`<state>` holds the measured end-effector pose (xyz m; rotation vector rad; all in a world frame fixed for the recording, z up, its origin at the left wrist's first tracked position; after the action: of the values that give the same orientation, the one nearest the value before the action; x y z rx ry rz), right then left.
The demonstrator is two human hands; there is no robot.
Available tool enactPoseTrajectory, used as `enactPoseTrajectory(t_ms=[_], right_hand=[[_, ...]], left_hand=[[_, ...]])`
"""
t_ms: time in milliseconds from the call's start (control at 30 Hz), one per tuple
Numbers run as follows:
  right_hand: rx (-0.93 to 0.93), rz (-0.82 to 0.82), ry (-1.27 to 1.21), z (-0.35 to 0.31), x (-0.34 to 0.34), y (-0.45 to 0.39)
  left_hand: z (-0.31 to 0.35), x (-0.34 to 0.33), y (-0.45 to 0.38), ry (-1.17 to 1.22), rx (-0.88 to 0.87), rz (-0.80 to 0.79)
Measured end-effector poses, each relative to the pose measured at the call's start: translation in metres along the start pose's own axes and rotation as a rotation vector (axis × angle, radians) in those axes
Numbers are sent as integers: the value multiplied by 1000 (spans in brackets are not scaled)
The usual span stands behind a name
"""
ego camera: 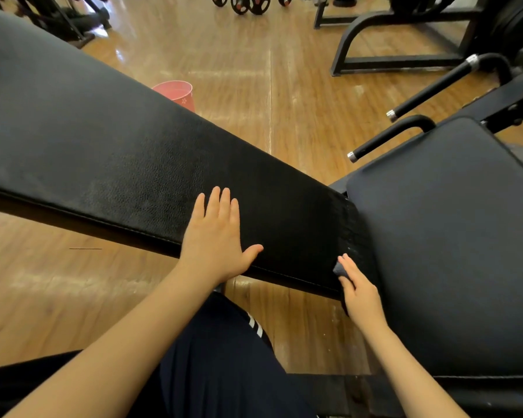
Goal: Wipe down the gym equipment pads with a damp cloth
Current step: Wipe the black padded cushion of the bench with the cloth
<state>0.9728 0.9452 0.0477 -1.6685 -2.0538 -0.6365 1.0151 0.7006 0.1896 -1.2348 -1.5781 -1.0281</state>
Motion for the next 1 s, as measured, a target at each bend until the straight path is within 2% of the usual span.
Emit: enactPoseTrajectory(t_ms=[100, 200, 300, 467, 833, 1000], right_hand=[[31, 34, -15, -18, -13, 2], [158, 16, 19, -37, -28, 8], [192, -18, 44, -27, -23, -1], [51, -7, -36, -16, -14, -47], [-91, 8, 80, -20, -4, -188], [-126, 34, 86, -26, -9, -198]], left_hand=[[21, -3, -3, 51, 75, 2], [47, -10, -11, 118, 6, 13], [66, -18, -14, 138, -77, 0], [71, -25, -16, 119, -100, 21], [73, -29, -19, 151, -117, 49], [72, -32, -20, 137, -121, 66]])
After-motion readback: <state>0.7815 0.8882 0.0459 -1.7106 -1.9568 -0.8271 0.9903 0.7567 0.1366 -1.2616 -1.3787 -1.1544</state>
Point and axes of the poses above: each hand's wrist, its own y-axis away from the middle knuckle, its own x-axis out of the back of the hand, z = x × y, the point moved 3 cm from there along -y, towards the middle knuckle, and after that the axes turned 3 degrees about y, right-handed, at the moved point
